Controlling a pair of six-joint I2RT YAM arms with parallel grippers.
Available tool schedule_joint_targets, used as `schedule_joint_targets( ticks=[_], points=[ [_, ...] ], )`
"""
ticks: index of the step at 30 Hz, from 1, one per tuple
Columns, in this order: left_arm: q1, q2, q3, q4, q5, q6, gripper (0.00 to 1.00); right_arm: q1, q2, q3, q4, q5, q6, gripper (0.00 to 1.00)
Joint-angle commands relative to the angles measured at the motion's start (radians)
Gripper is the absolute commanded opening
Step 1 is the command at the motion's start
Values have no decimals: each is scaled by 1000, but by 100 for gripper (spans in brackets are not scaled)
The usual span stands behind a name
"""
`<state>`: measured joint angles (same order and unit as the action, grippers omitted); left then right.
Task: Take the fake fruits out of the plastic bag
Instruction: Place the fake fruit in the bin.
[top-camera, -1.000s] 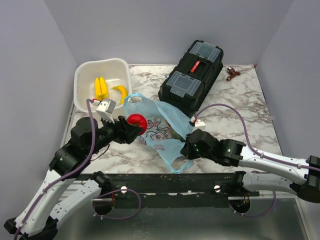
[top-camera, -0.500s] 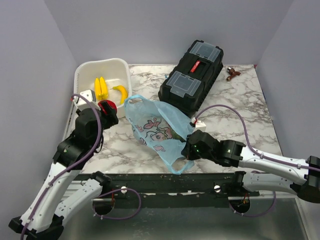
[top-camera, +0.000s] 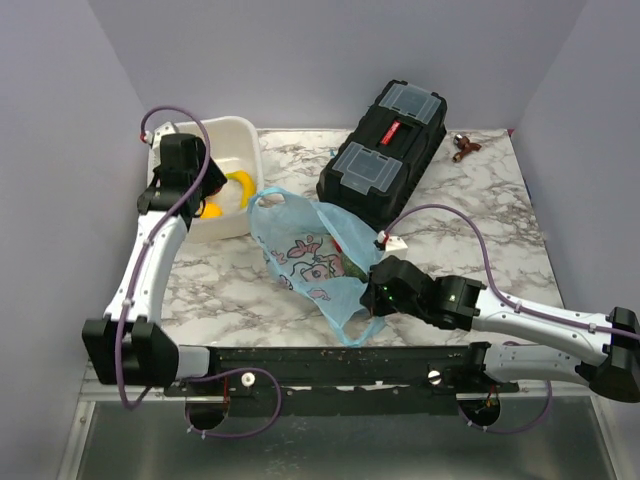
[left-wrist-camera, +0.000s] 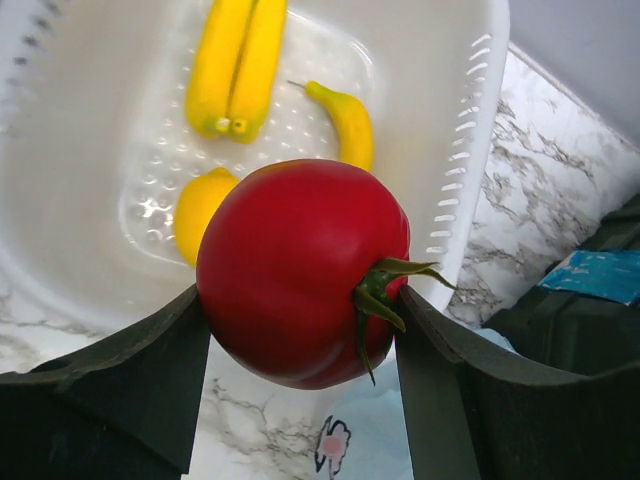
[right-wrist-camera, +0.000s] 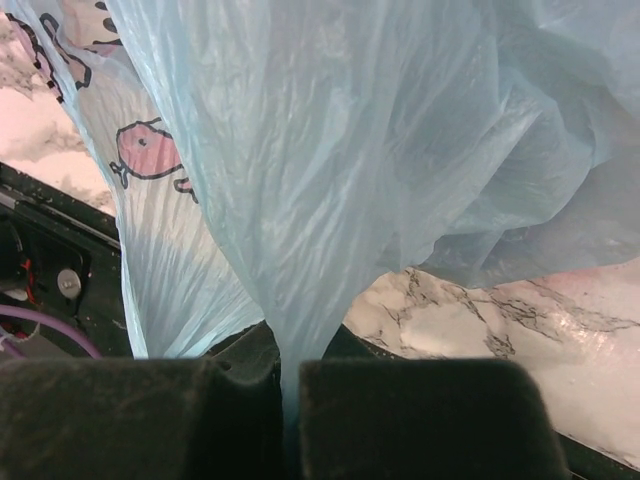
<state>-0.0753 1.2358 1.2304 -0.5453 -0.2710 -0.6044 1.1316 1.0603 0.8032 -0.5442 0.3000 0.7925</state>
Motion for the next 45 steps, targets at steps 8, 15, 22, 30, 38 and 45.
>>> schedule_joint_targets(
  ticks=[8,15,22,30,38,45],
  points=[
    [134,623,504,-209,401,131,5,5,9,42,-16,59,-37,2],
    [110,741,533,-248,345,201,7,4,27,61,-22,57,-36,2],
    [86,805,545,-261,336,229,28,4,61,76,-9,32,-33,1],
    [87,827,558,-283,342,230,53,4,24,65,-17,32,-17,1],
    [88,736,512,-265,350,222,68,4,13,66,-44,26,-5,1],
    [88,659,479,-261,365,217,86,4,7,80,-60,20,-12,1]
  ],
)
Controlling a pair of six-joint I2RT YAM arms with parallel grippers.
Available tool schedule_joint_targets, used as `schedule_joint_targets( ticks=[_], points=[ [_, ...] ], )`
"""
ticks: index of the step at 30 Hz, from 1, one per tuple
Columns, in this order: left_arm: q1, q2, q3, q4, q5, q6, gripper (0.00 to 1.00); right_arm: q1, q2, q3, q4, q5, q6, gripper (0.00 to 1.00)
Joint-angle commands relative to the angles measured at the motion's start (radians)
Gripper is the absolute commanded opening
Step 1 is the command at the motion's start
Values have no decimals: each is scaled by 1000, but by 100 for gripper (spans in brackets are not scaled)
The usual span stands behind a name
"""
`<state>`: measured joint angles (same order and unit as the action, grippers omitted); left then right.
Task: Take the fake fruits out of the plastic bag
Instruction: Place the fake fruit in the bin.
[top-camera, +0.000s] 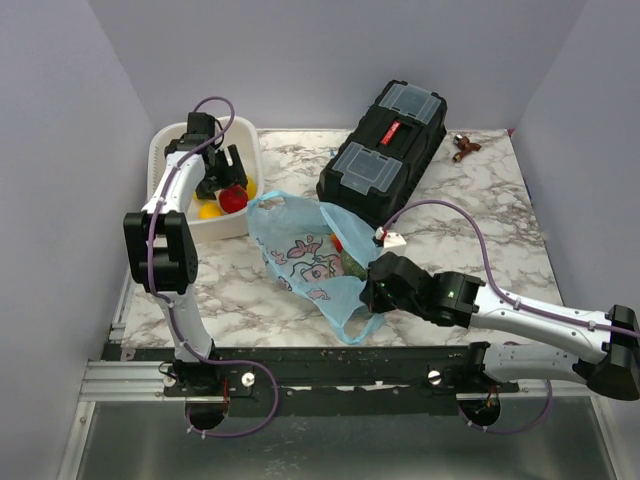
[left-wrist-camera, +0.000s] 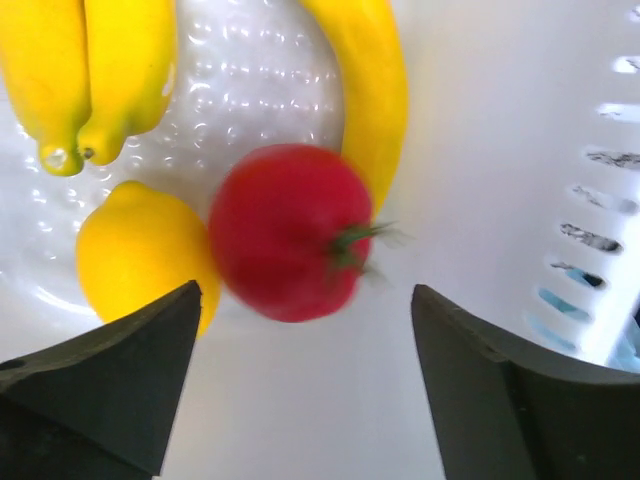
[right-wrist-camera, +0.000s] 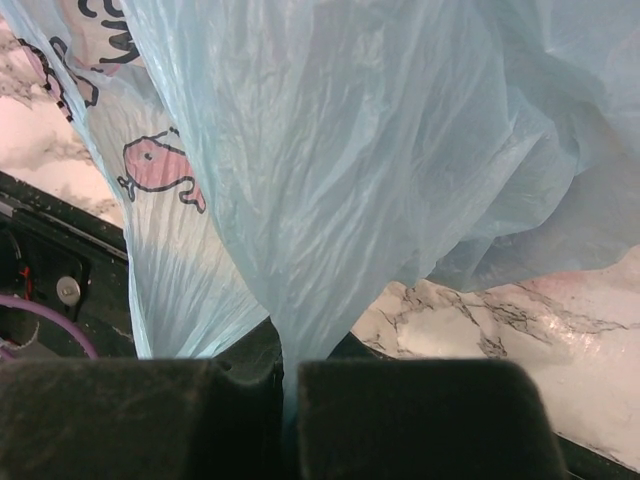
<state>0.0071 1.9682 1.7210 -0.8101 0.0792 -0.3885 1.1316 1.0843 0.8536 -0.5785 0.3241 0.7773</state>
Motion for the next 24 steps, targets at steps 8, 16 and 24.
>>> schedule_joint_targets(
  ticks=[8,16,24],
  points=[
    [5,-259,-106,11,62,-35,96,4,-33,19,-18,-17,-7,1],
    [-68,-767,-542,166,259,-85,93,4,-75,-65,-33,7,36,1],
    [-174,-1235,-829,118,404,-136,94,6,-93,-181,74,-83,127,1]
  ],
)
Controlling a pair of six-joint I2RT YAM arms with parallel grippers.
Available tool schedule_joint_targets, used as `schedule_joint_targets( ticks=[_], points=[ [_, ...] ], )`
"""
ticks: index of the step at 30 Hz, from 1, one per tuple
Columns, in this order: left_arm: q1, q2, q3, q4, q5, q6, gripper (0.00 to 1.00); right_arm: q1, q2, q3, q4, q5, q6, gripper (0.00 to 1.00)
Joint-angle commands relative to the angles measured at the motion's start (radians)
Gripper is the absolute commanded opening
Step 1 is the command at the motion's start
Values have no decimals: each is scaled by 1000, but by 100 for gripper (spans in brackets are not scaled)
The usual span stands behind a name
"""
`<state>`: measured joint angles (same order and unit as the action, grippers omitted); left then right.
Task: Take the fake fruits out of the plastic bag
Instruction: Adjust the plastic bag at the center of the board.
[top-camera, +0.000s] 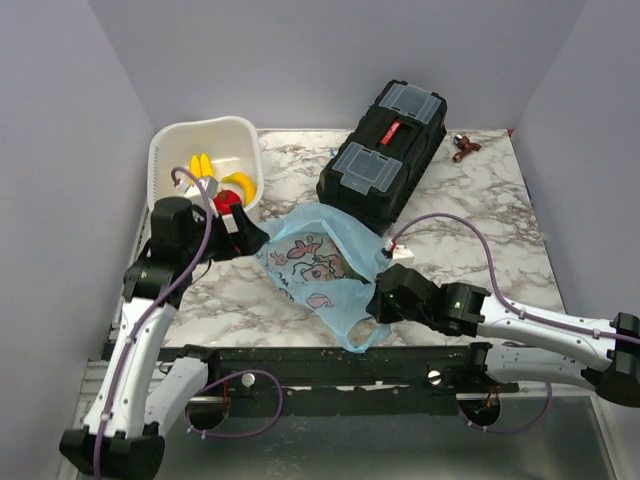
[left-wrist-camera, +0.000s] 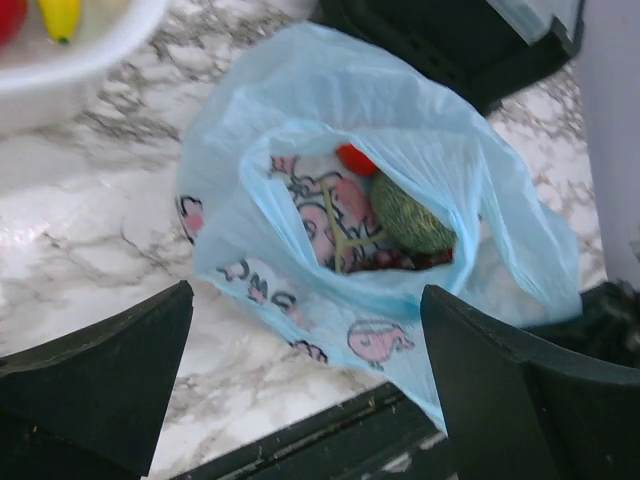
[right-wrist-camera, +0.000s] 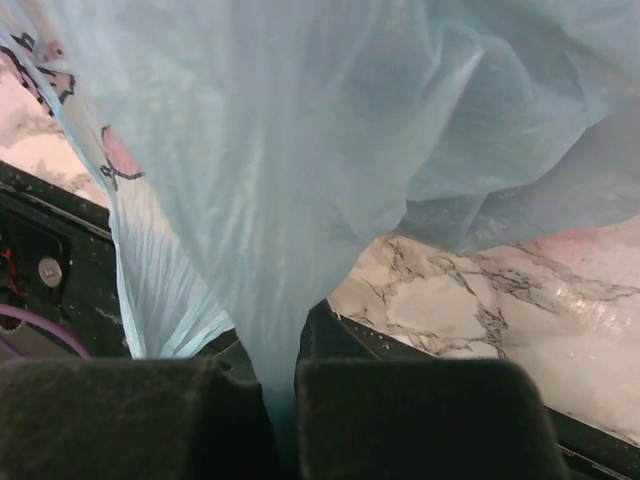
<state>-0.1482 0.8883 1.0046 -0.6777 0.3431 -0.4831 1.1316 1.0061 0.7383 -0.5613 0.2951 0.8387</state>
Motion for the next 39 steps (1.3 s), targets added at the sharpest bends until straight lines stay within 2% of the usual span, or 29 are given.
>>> schedule_joint_targets(
  ticks=[1,3,5,8,11,17,21,25,30,39],
  points=[
    [-23,-205,-131,-39,156,-39,94,5,-11,-86,82,-66,76,1],
    [-26,-284,-149,-104,183,-36,94,6,-4,-119,123,-92,102,1],
    [-32,-365,-192,-98,270,-57,94,5,5,-148,164,-123,120,2],
    [-57,-471,-302,5,411,-170,94,6,16,-181,207,-150,136,2],
    [-122,-527,-410,111,439,-289,93,4,30,-178,209,-140,129,3],
    [-325,-526,-512,245,321,-360,93,6,48,-90,122,-71,98,6],
    [-476,-413,-480,305,233,-365,92,4,38,-34,87,-34,85,7],
    [-637,-287,-419,329,66,-341,90,5,26,-3,115,-54,64,7],
    [-682,-201,-366,374,41,-382,89,4,70,39,153,-125,40,6],
    [-684,-319,-387,246,-150,-384,90,5,156,216,209,-210,-78,6]
  ],
)
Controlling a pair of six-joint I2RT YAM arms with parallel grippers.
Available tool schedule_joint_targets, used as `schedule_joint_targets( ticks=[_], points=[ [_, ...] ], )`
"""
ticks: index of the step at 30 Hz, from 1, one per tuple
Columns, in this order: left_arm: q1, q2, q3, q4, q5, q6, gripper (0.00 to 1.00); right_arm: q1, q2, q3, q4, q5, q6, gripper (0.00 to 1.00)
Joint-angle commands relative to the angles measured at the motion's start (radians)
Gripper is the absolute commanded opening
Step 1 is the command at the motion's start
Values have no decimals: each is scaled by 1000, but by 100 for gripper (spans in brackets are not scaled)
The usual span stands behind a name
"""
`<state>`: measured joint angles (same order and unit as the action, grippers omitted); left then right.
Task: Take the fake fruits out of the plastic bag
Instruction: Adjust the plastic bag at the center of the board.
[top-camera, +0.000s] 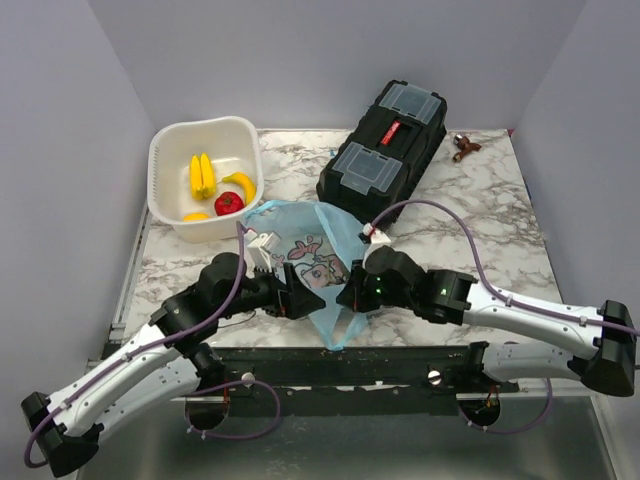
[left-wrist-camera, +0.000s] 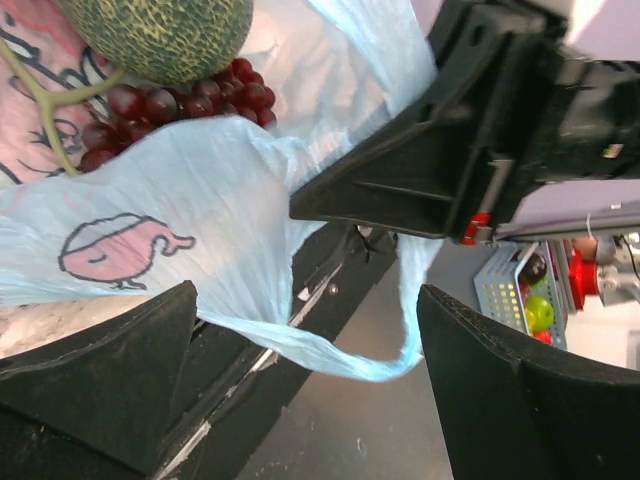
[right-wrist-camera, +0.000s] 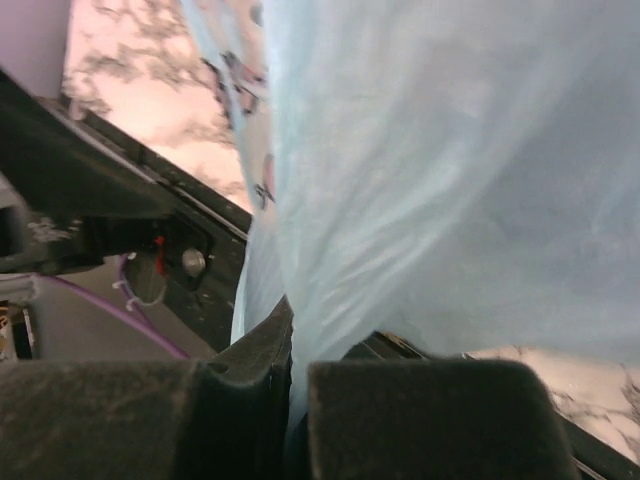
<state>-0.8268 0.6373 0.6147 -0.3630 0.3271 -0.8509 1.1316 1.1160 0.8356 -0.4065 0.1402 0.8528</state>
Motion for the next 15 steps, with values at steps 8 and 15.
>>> schedule_joint_targets(
  ticks=[8,15],
  points=[
    [-3,-264,-58,-189,-262,-125,90,7,324,290,110,-238,-146,5],
    [-3,-362,-138,-235,-269,-175,89,23,326,153,218,-291,-73,5]
  ],
)
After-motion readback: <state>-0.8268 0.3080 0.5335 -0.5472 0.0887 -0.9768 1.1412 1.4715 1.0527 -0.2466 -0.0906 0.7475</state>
